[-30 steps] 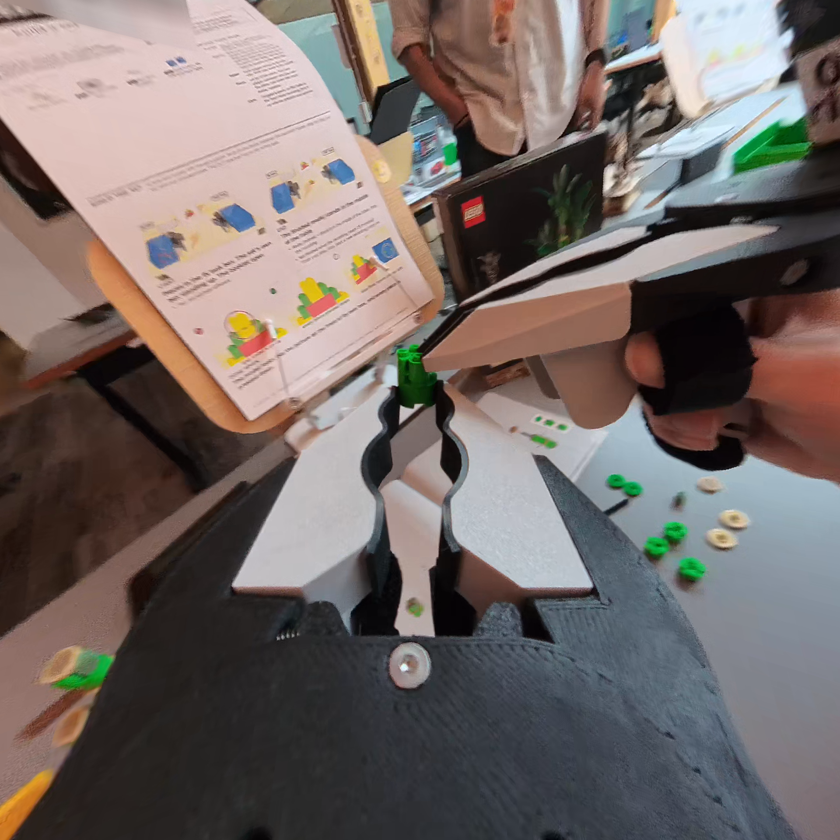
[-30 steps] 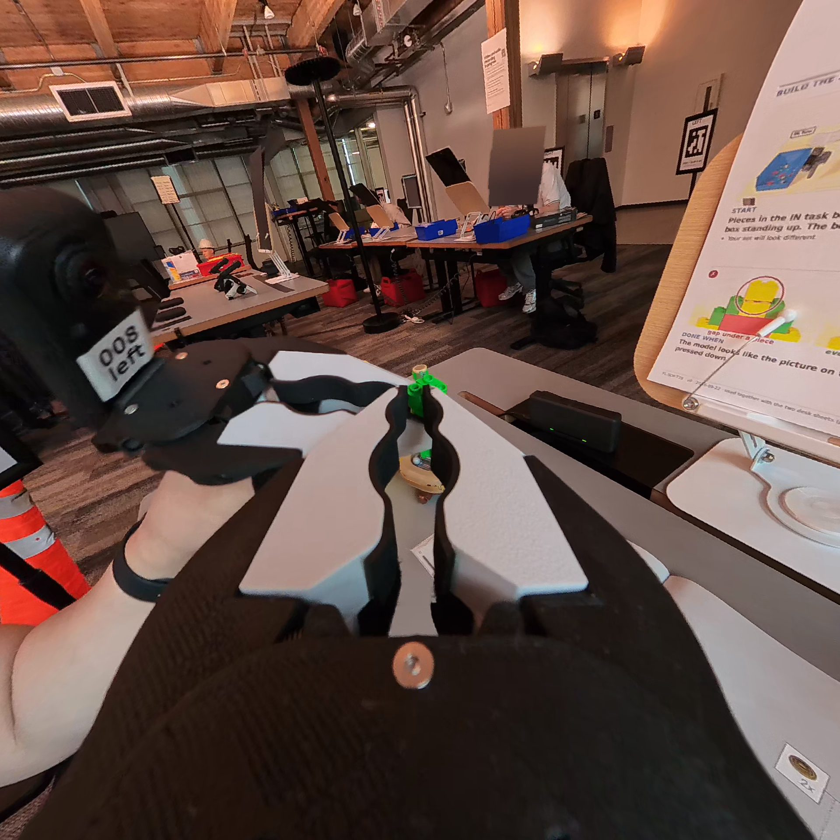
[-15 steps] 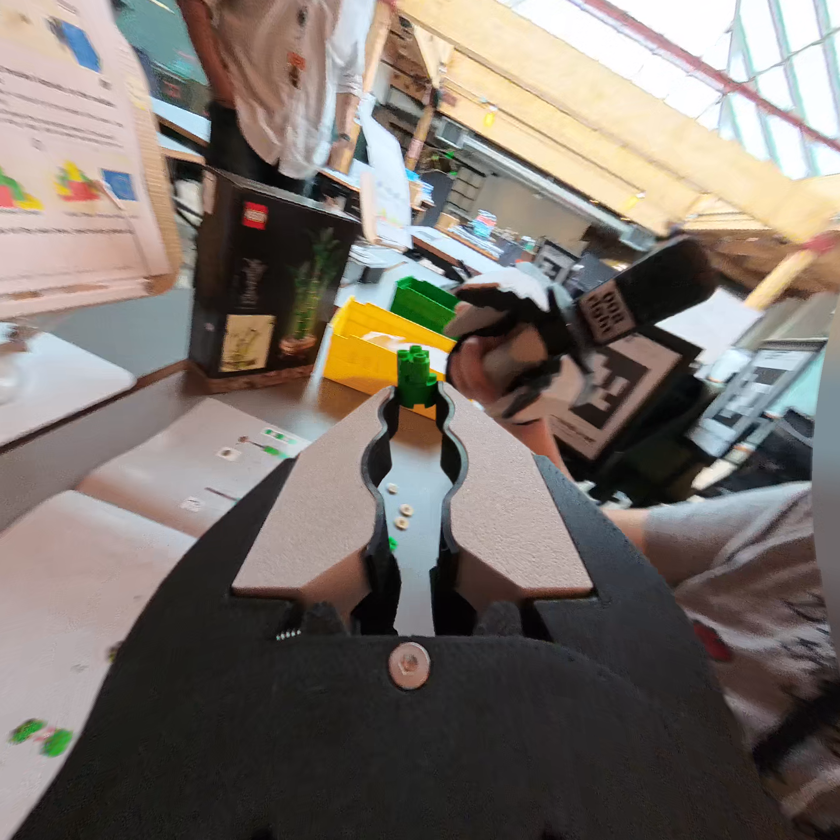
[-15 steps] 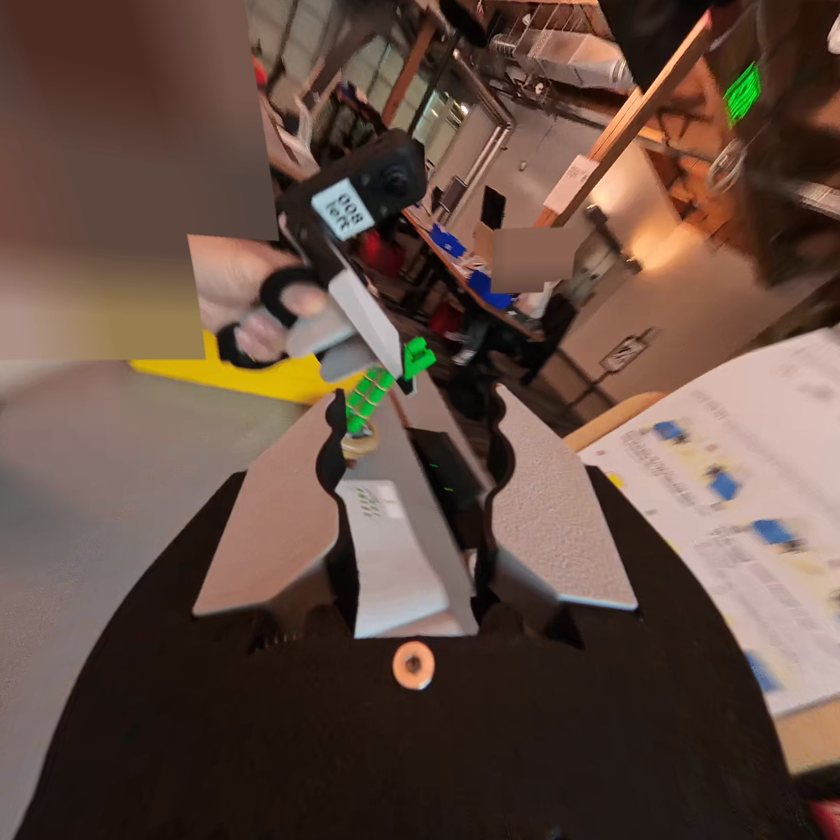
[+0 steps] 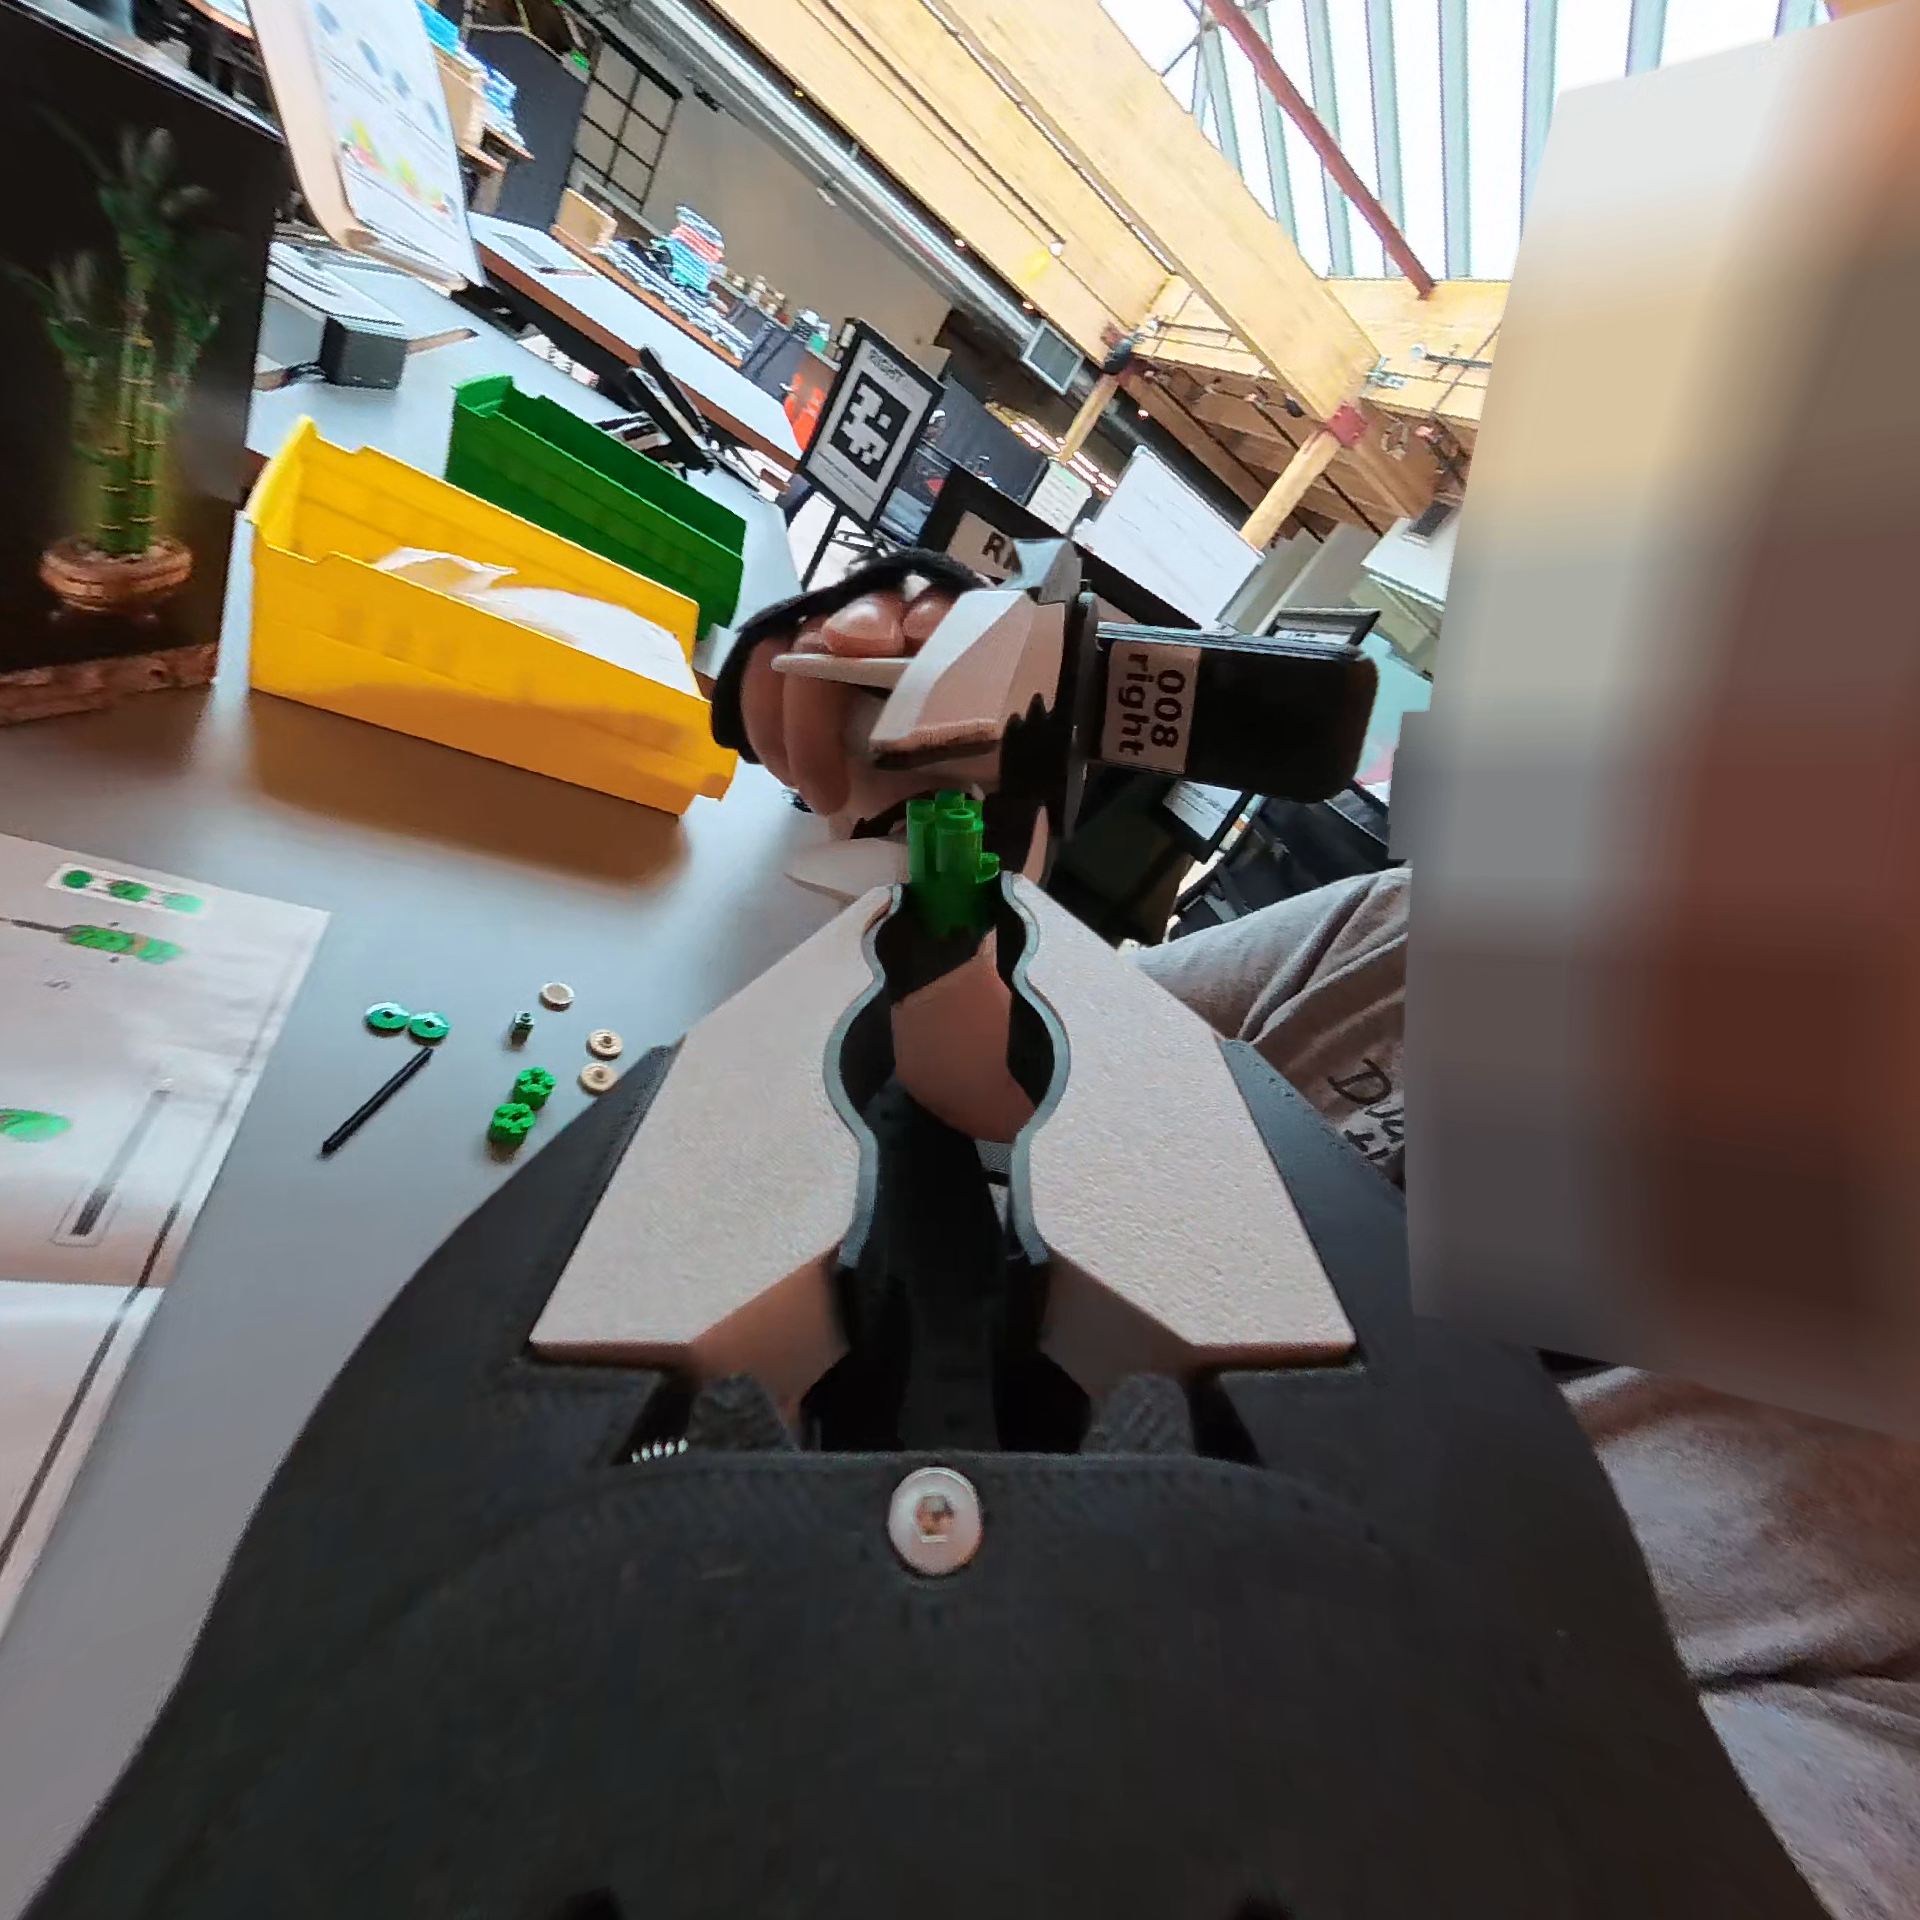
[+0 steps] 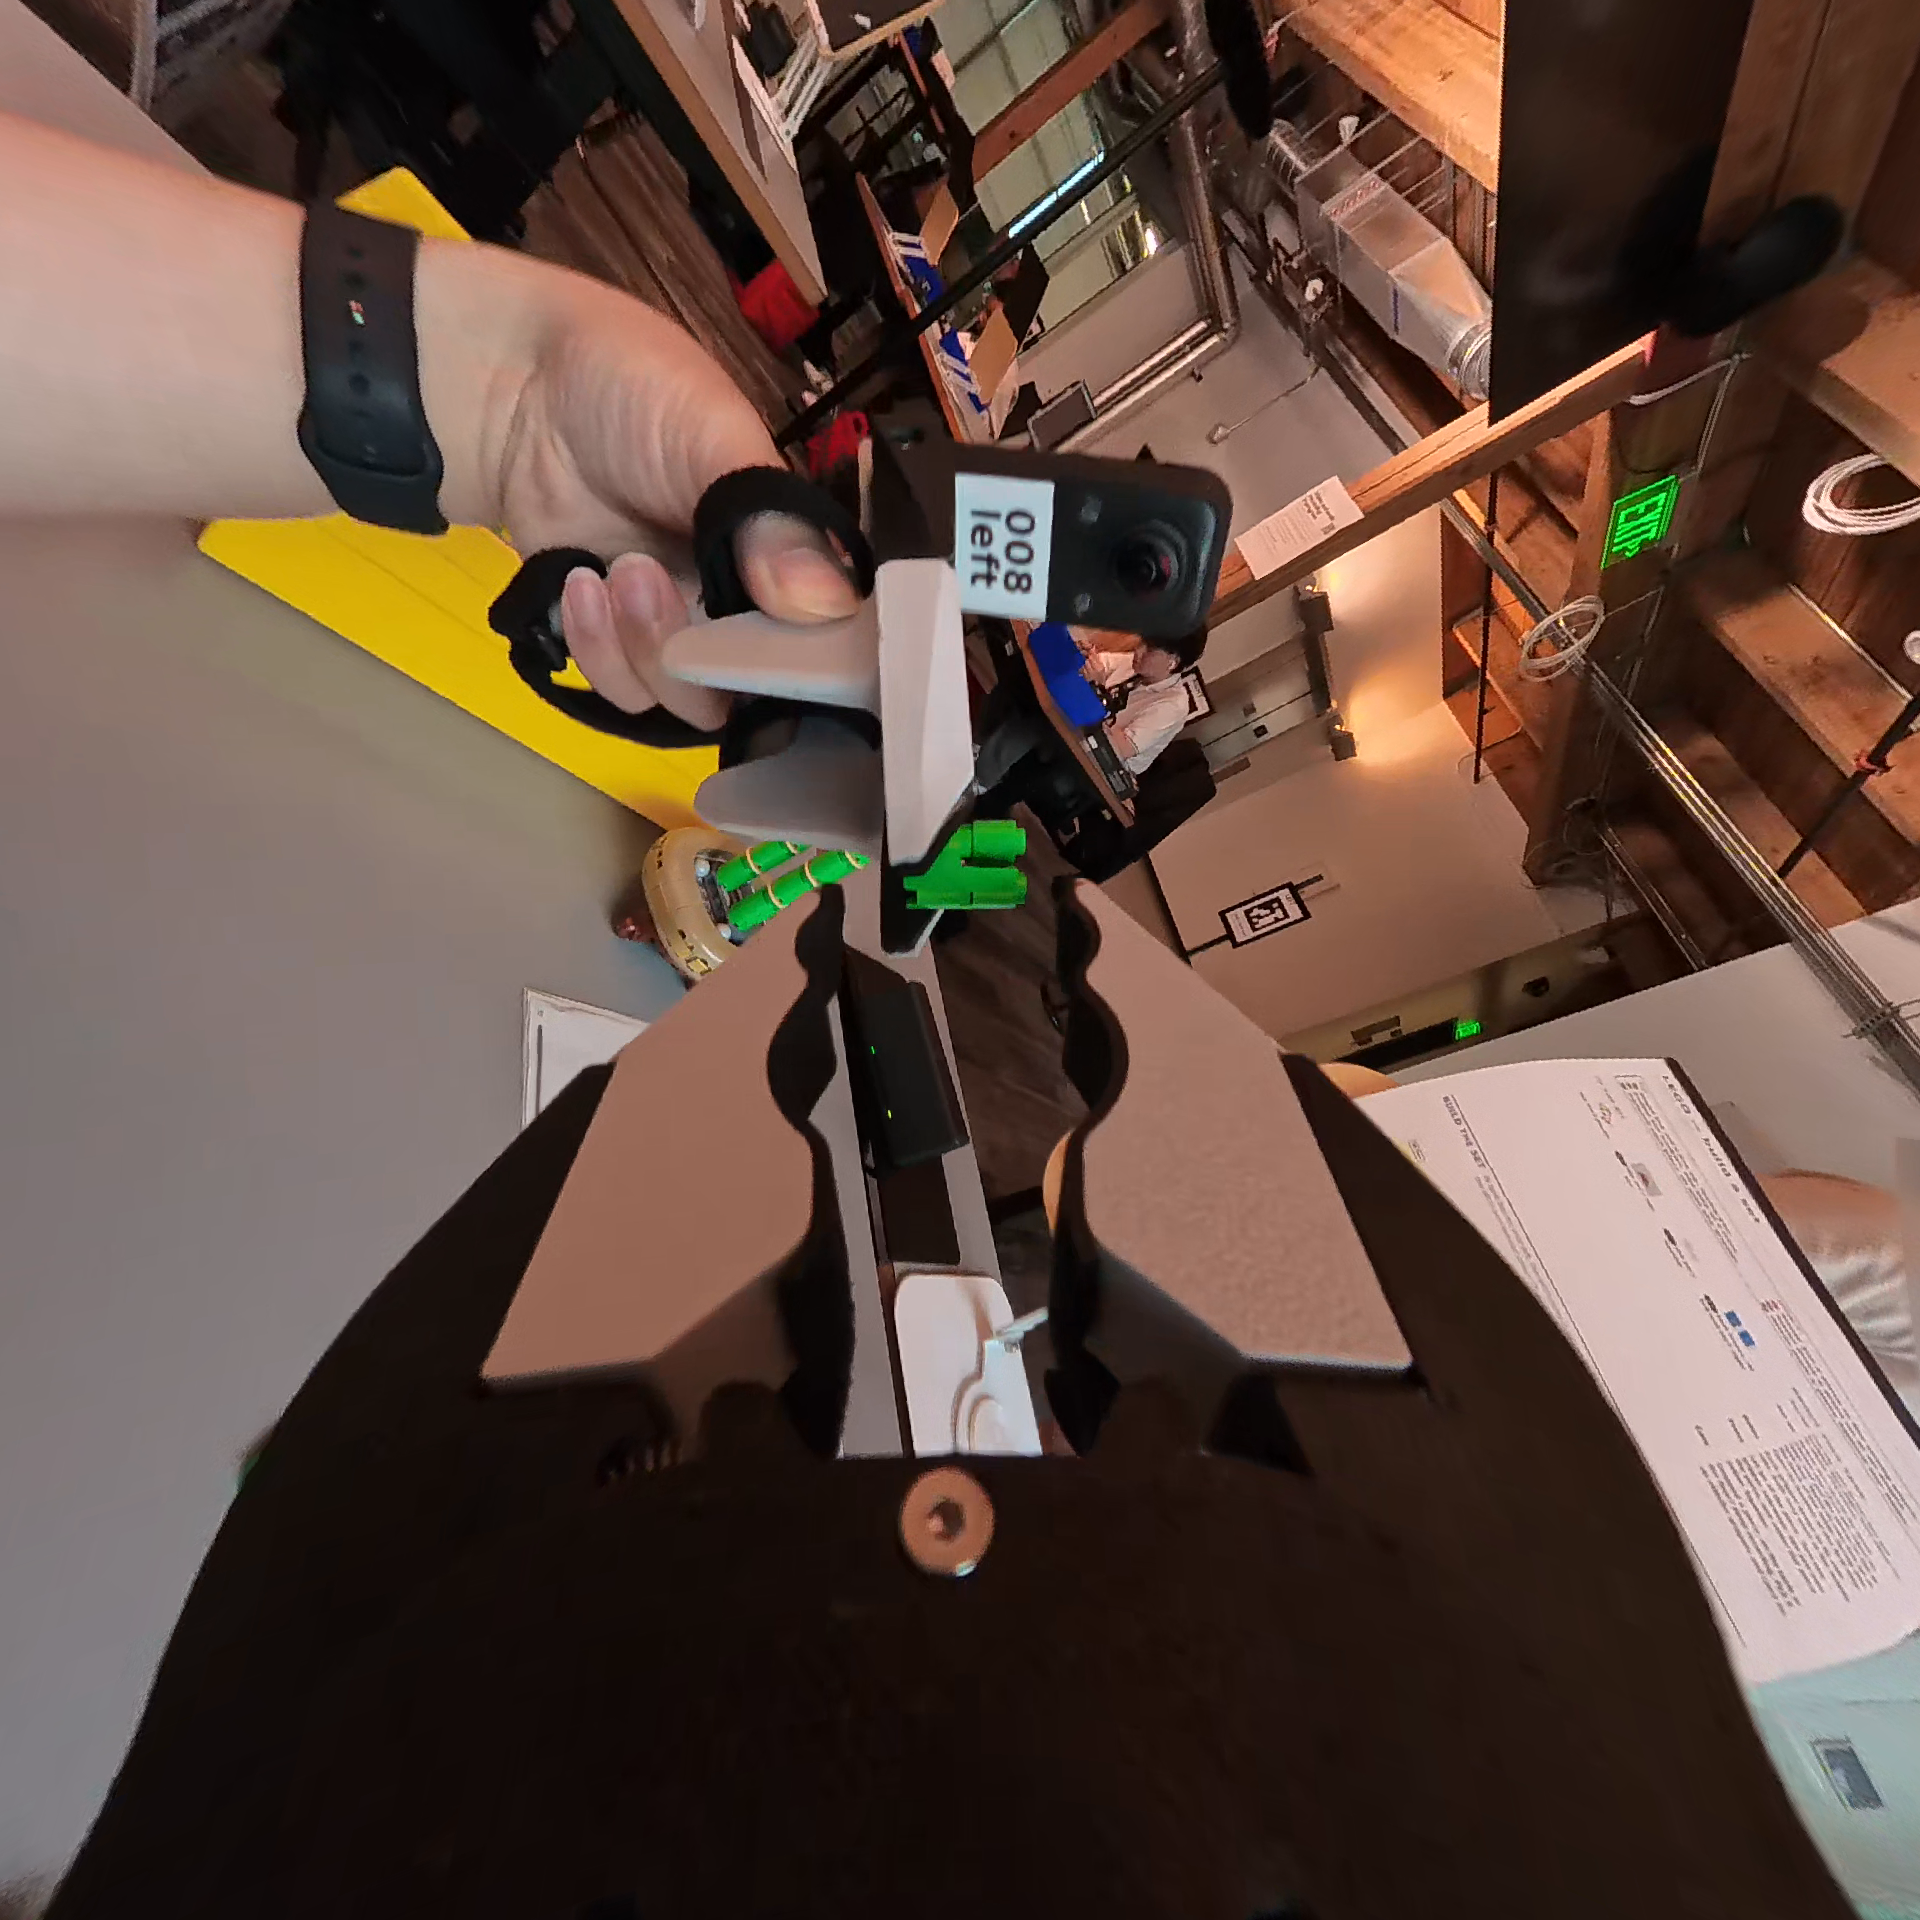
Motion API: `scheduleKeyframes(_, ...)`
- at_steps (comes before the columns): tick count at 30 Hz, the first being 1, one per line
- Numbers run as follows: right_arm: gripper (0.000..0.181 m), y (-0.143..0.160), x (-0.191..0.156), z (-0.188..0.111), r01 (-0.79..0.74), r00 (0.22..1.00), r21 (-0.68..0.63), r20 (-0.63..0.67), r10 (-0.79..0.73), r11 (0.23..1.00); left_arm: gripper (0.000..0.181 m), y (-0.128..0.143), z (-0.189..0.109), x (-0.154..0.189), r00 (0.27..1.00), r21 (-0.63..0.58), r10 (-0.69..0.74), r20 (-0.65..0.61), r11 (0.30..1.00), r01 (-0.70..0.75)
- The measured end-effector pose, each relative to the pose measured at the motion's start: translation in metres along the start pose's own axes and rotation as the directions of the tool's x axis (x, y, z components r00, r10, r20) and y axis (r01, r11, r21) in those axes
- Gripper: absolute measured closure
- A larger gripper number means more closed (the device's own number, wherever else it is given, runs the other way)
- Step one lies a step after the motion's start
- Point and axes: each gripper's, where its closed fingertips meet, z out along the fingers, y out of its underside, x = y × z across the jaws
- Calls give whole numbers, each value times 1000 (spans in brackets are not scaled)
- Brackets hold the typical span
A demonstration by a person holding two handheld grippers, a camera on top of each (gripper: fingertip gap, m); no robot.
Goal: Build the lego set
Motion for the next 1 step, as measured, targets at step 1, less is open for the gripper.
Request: scheduleKeyframes(1, 144, -3, 0, 0, -1, 1000, 13, -2, 1, 1000, 168, 0, 1, 2, 1000, 0, -3, -21, 1000, 3)
